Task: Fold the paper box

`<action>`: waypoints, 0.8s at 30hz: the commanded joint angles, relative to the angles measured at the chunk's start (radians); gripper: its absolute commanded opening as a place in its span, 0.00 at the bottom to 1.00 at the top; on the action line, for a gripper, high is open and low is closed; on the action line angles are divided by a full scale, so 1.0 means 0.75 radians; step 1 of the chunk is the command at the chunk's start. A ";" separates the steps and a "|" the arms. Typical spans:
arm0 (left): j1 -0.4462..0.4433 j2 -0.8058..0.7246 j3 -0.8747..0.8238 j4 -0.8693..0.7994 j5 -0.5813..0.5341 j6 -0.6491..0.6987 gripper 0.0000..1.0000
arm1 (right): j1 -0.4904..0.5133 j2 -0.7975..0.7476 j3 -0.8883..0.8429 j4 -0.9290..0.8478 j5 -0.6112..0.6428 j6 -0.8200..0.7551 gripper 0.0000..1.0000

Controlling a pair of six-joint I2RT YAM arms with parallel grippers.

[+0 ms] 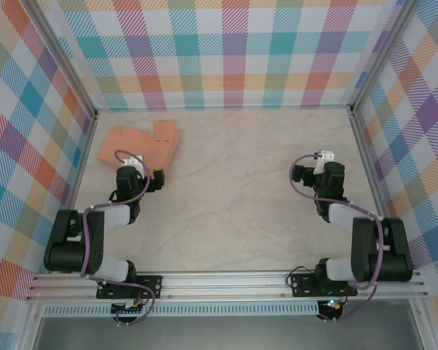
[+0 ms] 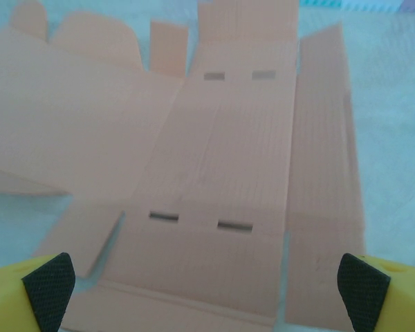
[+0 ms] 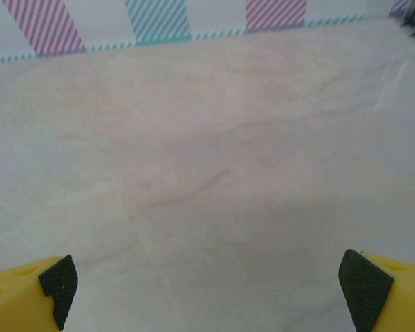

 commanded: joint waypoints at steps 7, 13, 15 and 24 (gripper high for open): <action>-0.016 -0.366 0.534 -1.010 -0.399 -0.590 1.00 | -0.006 -0.299 0.466 -0.767 0.284 0.326 1.00; 0.007 -0.235 0.610 -0.902 0.078 -0.563 1.00 | -0.012 -0.206 0.667 -1.078 0.297 0.517 1.00; -0.029 -0.130 0.709 -0.996 0.122 -0.479 1.00 | -0.013 -0.194 0.673 -1.112 0.309 0.574 1.00; -0.274 0.430 1.178 -1.501 -0.237 -0.087 1.00 | -0.012 -0.180 0.604 -1.142 0.173 0.716 1.00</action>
